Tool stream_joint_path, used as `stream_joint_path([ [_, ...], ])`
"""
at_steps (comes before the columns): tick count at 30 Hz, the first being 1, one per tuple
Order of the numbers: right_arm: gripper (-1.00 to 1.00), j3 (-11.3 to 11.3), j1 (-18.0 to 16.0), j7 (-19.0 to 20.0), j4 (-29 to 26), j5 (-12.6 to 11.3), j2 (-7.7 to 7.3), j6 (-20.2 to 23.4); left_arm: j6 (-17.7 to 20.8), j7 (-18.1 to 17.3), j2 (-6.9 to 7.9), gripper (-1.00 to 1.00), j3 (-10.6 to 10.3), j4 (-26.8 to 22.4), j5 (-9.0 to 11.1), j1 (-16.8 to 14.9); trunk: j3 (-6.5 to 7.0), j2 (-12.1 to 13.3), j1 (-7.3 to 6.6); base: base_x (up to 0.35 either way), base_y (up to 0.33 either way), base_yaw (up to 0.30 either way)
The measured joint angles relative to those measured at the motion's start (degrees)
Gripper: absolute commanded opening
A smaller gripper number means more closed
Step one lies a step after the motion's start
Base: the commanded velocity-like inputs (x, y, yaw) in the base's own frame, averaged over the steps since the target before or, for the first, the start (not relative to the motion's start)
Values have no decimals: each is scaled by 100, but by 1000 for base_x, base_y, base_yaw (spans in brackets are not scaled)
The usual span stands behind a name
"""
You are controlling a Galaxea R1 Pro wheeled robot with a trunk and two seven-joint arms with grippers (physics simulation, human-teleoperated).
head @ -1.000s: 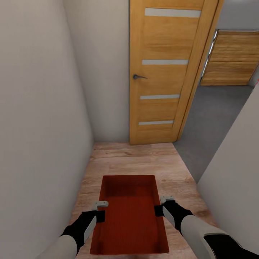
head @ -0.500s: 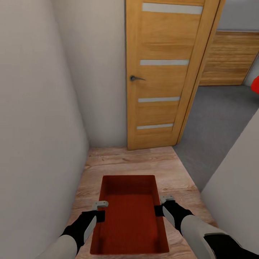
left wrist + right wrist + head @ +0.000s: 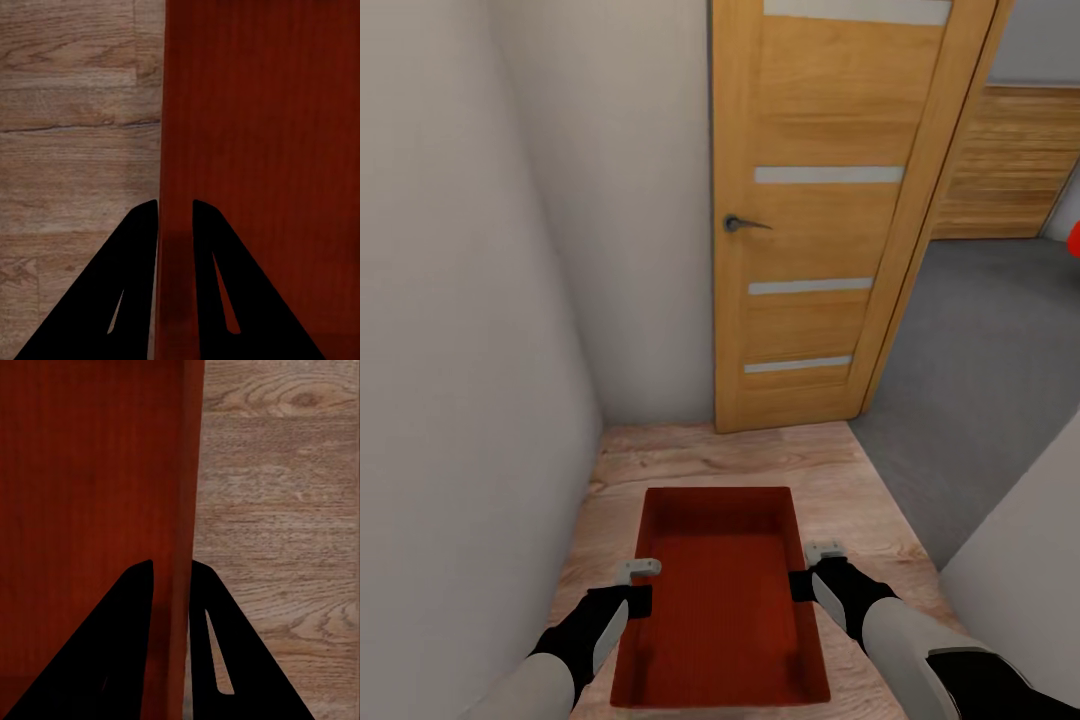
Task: Move the two storage containers from the living room to the garage. In the garage, place one container on the floor and stack the other container on top of it (either order is fine).
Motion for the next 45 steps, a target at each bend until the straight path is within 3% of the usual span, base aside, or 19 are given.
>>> stream_joint_path([
  [45,-100,2,0,0,-4,1,0,0,-5,0,0,-100,1,-2,0,1,0,0,0,345,0,0],
])
